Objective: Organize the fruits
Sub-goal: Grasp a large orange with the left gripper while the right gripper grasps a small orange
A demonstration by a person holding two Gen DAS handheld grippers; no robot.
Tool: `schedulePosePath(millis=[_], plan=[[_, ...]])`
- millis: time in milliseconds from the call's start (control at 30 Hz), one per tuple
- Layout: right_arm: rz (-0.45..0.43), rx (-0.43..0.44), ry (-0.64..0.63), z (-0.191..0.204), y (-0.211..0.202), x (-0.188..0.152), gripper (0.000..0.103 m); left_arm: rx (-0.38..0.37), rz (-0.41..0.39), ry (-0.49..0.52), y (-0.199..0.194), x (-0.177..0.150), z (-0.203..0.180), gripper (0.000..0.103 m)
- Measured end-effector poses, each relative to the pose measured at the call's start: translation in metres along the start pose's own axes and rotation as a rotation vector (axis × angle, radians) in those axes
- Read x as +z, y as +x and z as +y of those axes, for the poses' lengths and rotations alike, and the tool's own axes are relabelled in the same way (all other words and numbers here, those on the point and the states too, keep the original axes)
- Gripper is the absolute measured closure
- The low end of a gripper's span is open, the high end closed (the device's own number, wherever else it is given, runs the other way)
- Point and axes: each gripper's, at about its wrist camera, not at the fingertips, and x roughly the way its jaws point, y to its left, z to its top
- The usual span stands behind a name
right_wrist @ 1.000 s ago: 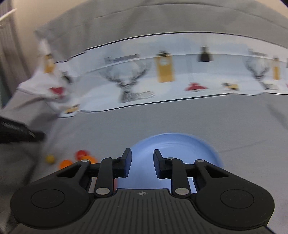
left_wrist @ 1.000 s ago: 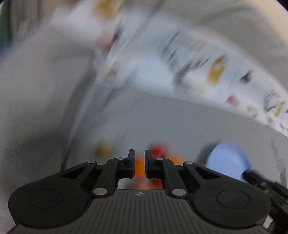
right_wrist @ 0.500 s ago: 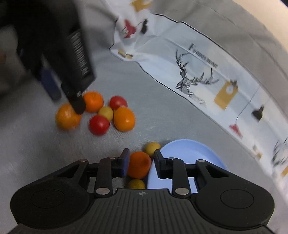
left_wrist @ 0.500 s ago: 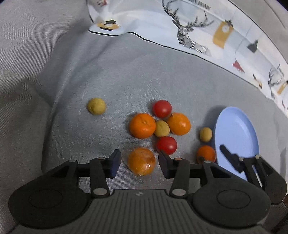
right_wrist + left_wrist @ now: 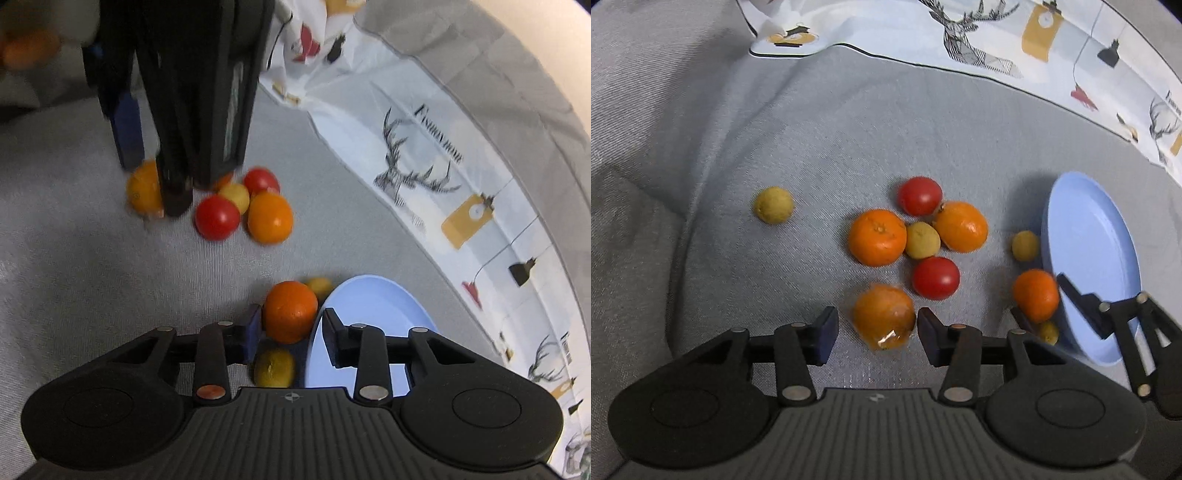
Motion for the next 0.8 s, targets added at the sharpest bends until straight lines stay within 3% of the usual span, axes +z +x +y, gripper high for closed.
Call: schedulePosePath(millis=[200, 433, 633, 800], plan=[[0.07, -0.023, -0.05, 0.005, 0.01, -0.008, 0.068, 0.002, 0.005, 0.011, 0.0, -0.001, 0.0, 0.059], [0.171, -0.023, 0.045, -0.015, 0.013, -0.015, 0.069, 0.01, 0.004, 0.009, 0.0, 0.002, -0.001, 0.059], [0.115, 0.03, 0.076, -0.017, 0.005, -0.02, 0.069, 0.015, -0.006, 0.025, -0.002, 0.003, -0.007, 0.061], [0.059, 0.016, 0.028, -0.008, -0.006, -0.02, 0.069, 0.011, -0.009, 0.027, -0.003, 0.003, -0.005, 0.062]])
